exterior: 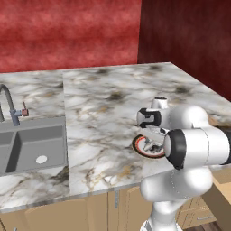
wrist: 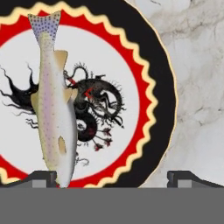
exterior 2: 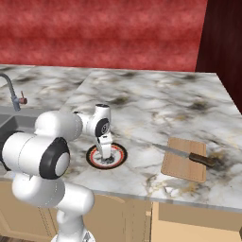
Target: Pick up the knife from the drawer and place it on the cutting board. Then place the meat from the plate to the cutting board.
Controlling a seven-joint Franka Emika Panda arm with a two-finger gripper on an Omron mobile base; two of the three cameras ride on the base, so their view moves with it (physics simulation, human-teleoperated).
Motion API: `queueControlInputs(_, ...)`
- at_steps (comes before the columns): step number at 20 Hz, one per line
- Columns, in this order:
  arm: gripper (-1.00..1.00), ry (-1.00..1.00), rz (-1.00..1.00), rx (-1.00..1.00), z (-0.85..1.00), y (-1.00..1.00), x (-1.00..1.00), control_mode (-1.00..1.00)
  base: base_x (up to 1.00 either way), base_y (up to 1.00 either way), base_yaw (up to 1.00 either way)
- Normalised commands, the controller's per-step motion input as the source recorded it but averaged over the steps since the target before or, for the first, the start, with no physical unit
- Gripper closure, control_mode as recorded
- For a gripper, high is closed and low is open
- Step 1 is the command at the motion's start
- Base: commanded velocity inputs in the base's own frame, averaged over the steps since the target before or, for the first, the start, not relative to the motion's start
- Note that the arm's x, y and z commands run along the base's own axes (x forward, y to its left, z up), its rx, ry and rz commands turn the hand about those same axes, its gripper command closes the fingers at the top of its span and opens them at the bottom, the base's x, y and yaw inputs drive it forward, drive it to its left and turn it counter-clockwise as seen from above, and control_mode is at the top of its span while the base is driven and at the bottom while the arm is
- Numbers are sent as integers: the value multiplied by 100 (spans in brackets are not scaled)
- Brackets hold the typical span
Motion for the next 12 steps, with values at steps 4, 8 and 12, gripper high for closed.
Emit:
queueControlInputs(4,-100,1,-3,0,-13,0,11,-100,0,0,0)
queueControlInputs(8,-100,2,-3,0,-12,0,15,-100,0,0,0)
queueControlInputs(12,-100,2,-3,0,-11,0,13,-100,0,0,0)
